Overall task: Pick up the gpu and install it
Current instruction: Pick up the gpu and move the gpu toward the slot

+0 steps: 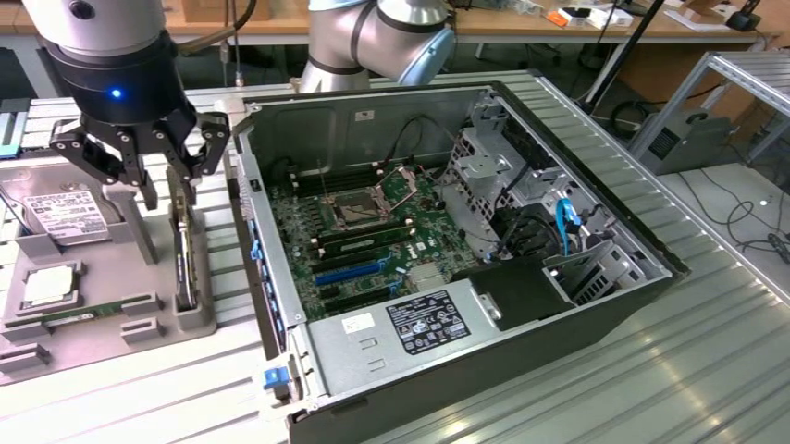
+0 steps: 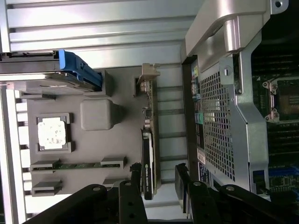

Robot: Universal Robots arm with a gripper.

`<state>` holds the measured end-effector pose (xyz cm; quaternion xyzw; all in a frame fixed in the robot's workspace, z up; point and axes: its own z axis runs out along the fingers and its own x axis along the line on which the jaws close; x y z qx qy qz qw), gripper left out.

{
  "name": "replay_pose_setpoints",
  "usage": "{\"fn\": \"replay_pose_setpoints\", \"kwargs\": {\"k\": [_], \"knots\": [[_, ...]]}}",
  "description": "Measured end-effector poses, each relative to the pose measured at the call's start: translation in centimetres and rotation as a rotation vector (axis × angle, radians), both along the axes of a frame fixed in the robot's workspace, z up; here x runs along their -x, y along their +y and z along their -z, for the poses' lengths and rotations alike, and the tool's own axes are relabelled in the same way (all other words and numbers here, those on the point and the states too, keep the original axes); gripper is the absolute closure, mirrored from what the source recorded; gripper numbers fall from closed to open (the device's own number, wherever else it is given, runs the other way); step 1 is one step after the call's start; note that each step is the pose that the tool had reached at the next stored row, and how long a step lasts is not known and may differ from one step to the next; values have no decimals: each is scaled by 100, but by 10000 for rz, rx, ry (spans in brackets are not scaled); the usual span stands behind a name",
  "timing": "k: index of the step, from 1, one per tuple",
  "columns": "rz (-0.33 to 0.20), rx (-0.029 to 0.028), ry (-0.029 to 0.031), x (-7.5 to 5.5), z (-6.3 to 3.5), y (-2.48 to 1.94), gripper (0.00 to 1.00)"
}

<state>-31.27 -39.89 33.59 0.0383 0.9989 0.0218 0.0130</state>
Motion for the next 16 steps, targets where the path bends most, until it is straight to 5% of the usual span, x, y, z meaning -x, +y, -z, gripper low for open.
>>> {"fn": "replay_pose_setpoints", "kwargs": {"k": [16], "knots": [[0, -1, -1, 0, 98, 0, 58]]}}
